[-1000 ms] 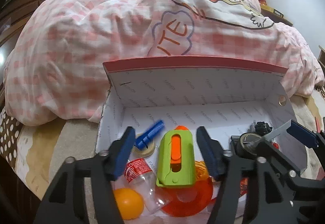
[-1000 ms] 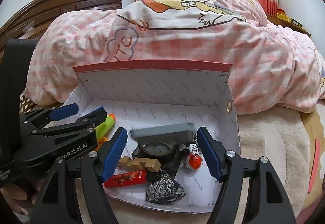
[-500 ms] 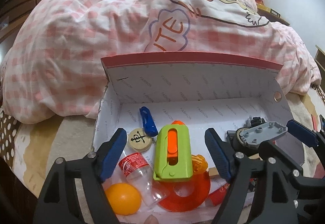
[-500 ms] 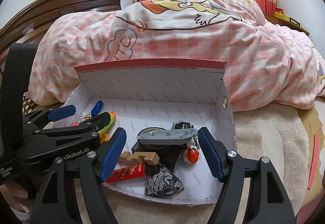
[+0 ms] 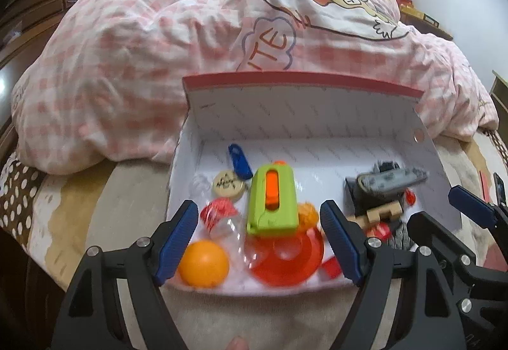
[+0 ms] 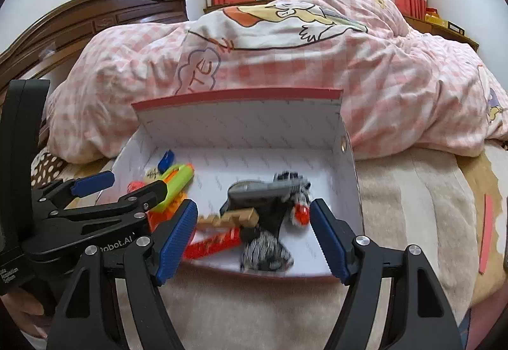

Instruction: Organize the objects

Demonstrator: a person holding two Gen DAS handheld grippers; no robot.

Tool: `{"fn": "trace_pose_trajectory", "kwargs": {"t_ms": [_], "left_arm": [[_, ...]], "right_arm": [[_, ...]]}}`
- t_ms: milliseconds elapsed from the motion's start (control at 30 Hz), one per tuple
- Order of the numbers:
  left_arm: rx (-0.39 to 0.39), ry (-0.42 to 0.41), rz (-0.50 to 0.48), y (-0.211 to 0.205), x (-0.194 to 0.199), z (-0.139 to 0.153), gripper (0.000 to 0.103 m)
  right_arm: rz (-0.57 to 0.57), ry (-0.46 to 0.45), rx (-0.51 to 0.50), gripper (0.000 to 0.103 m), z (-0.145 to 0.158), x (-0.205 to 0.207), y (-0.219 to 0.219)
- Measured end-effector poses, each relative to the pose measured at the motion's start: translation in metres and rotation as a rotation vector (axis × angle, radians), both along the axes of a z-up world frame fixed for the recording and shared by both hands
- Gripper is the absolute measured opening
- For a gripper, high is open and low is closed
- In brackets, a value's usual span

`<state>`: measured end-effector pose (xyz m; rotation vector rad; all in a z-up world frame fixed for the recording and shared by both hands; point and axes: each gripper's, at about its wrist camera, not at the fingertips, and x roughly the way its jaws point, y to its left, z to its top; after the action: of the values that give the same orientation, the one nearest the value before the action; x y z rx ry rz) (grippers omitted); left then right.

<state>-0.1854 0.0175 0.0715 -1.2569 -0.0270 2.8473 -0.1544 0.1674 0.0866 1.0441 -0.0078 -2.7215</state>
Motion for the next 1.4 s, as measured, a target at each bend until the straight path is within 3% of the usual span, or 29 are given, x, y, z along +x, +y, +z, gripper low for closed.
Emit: {"fn": "trace_pose_trajectory", "kwargs": {"t_ms": [500, 1400], "left_arm": [[0.006, -0.048, 0.008, -0.004, 0.057, -0.012, 0.08], [0.009, -0.102, 0.014, -0.002, 0.058, -0.026, 0.08]], "right_arm": [[-0.002, -0.059, 0.0, 0.075, -0.012, 0.049, -0.002], [-0.01, -0.118, -0.003, 0.075, -0.028, 0.051, 0.002]]}}
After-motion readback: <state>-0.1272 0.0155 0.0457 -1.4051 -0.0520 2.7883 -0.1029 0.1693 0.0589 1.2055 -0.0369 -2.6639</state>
